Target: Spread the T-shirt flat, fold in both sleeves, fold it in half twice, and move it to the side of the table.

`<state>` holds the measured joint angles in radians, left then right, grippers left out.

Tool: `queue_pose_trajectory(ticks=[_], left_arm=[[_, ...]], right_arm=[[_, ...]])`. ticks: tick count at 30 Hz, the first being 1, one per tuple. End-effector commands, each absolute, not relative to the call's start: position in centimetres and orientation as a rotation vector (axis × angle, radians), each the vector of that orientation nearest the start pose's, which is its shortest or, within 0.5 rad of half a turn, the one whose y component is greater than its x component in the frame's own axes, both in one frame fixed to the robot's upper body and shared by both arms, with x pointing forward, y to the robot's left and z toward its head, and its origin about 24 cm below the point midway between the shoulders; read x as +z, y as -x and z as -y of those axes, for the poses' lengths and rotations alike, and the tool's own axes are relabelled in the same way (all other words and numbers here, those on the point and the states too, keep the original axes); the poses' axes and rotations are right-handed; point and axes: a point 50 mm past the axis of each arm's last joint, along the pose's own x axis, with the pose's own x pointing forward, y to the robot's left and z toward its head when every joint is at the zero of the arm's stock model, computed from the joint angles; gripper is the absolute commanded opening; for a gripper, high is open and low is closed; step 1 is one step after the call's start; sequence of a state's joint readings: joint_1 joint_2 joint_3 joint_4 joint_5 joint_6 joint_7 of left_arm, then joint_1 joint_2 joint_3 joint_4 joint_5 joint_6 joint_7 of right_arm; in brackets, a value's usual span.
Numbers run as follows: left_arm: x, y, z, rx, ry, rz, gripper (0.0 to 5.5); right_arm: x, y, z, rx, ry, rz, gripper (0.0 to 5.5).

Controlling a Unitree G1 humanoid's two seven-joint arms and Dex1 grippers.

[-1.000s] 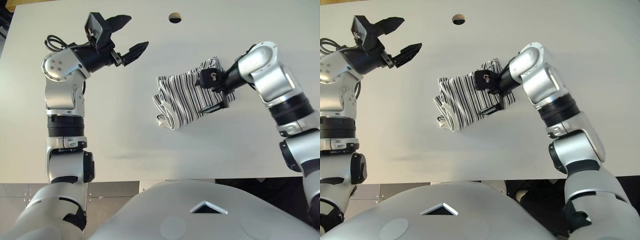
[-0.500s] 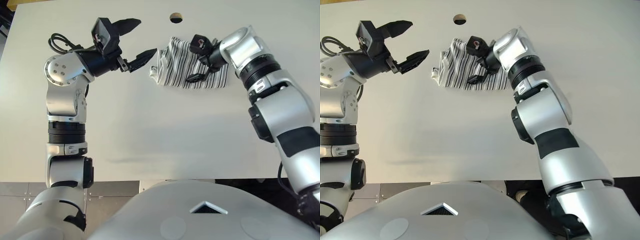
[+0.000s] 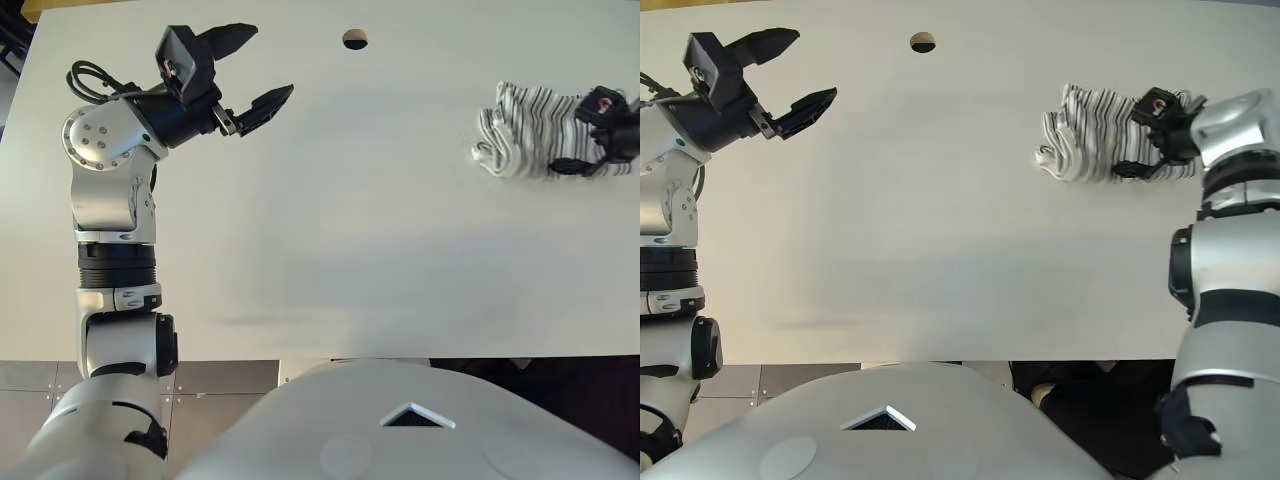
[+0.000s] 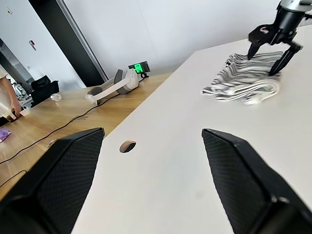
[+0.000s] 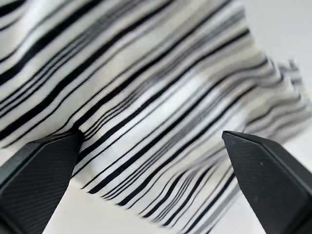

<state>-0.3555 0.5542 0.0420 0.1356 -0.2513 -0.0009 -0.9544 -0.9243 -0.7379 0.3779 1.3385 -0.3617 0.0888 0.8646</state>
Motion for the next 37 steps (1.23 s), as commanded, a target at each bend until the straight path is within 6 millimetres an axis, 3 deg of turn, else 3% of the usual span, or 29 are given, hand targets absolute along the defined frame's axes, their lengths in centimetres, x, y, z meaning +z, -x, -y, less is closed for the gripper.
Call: queue_pose_trajectory(ticks=[1, 8, 11, 16, 19, 22, 24, 26, 29, 32, 37], left_arm=[[13.0, -29.5, -20.4, -0.914, -0.387, 0.085, 3.72], [12.6, -29.3, -20.6, -0.901, -0.389, 0.078, 3.72], [12.8, -29.5, -20.3, -0.903, -0.386, 0.09, 3.72], [13.6, -29.4, -20.6, -0.864, -0.364, 0.131, 3.72], [13.6, -28.9, -20.2, -0.867, -0.319, 0.143, 3.72], [13.9, -28.3, -19.4, -0.837, -0.273, 0.189, 3.72], [13.9, -26.6, -19.1, -0.777, -0.231, 0.218, 3.72], [13.8, -25.2, -18.8, -0.723, -0.208, 0.236, 3.72], [13.8, -24.1, -18.4, -0.675, -0.21, 0.267, 3.72], [14.1, -23.5, -18.2, -0.662, -0.199, 0.306, 3.72], [14.8, -22.4, -18.1, -0.624, -0.221, 0.388, 3.72]], right_arm=[[6.9, -31.2, 35.3, 0.45, 0.937, -1.147, 5.23], [10.2, -34.2, 33.2, 0.431, 0.868, -0.964, 5.23], [15.0, -36.2, 31.4, 0.505, 0.701, -0.788, 5.23], [25.7, -37.9, 29.0, 0.593, 0.663, -0.429, 5.23], [28.2, -38.1, 26.6, 0.738, 0.699, -0.239, 5.23], [27.0, -38.5, 23.3, 0.868, 0.69, -0.07, 5.23], [24.0, -38.5, 19.1, 0.943, 0.57, 0.085, 5.23], [20.7, -36.9, 16.1, 1.026, 0.377, 0.107, 5.23], [16.6, -33.1, 13.4, 1.032, 0.292, 0.114, 5.23], [14.7, -29.8, 11.7, 0.984, 0.357, 0.184, 5.23], [13.6, -28.4, 10.9, 0.903, 0.283, 0.176, 5.23]])
